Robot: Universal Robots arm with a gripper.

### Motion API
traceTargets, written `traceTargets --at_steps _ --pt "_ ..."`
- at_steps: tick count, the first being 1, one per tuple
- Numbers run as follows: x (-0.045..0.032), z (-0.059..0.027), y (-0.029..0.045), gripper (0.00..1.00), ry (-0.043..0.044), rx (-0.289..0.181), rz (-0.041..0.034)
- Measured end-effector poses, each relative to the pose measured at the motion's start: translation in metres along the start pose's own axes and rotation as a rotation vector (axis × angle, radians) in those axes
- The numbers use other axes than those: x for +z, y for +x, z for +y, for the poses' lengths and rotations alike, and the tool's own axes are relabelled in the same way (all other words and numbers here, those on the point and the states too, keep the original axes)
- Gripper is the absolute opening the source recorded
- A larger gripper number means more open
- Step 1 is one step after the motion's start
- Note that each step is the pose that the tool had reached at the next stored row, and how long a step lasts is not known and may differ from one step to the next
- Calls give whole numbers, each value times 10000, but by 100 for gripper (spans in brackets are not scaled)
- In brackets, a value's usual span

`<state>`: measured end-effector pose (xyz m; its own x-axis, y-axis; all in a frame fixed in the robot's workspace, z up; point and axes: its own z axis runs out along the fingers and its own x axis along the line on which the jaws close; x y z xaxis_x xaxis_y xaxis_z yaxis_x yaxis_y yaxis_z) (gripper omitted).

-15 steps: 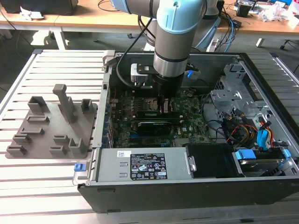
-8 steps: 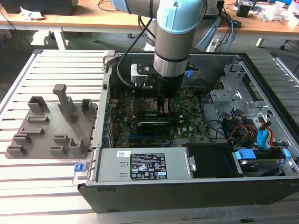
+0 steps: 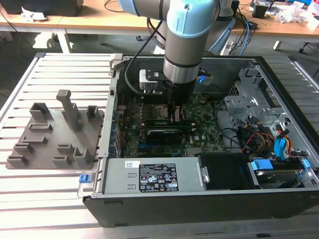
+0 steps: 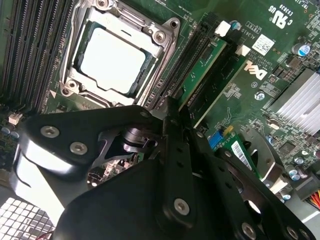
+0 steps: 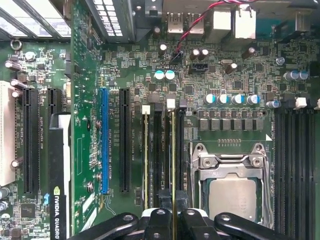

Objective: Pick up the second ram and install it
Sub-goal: 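Insert the second ram into the second slot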

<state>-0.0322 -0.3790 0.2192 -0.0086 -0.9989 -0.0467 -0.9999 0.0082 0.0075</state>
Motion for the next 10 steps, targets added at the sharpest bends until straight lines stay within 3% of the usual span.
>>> traceTargets --at_steps 8,9,10 --pt "18 0 1 15 0 0 0" --pt "18 0 1 22 -1 0 1" --pt "10 1 1 22 -1 1 3"
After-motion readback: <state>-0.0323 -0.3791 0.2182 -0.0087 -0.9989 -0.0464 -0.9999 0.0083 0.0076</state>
